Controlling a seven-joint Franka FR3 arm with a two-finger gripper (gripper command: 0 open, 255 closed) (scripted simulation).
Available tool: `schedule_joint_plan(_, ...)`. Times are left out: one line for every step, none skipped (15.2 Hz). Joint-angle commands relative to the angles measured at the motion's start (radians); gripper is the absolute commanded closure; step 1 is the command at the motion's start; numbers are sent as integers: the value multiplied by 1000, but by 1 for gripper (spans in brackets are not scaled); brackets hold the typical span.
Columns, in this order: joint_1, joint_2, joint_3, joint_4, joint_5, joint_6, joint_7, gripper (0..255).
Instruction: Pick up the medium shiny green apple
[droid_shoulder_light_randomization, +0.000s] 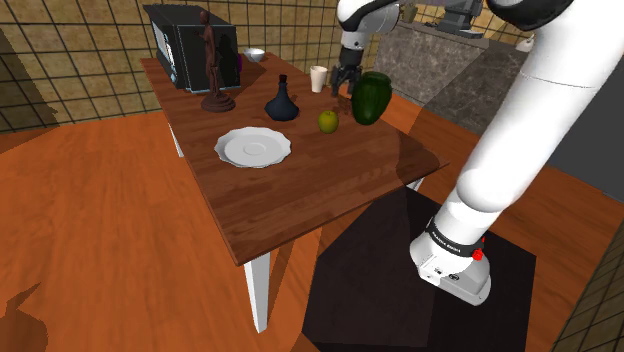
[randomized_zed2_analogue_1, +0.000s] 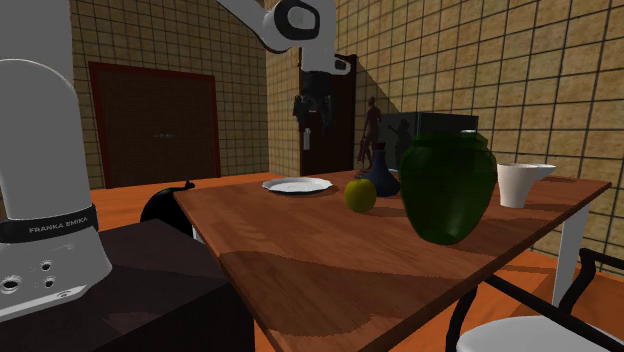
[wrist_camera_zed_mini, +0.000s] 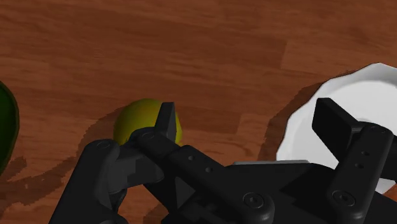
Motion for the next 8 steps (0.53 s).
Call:
schedule_joint_plan(-11, 75, -6, 61, 20, 14, -21, 0)
schedule_joint_plan(-18, 113, -9, 93, 31, 18, -31, 0)
schedule_joint_plan(-25, 151, -11, 127, 41, 22, -42, 0)
schedule_joint_plan(-34, 189, -12, 162, 52, 24, -52, 0)
schedule_joint_plan(-43, 228, -13, 199, 62, 25, -61, 0)
schedule_joint_plan(-52, 267, -13, 237, 72, 25, -70, 0)
schedule_joint_plan(-62, 306, -12, 278, 82, 24, -78, 0)
schedule_joint_plan(-73, 346, -12, 320, 91, 21, -85, 0)
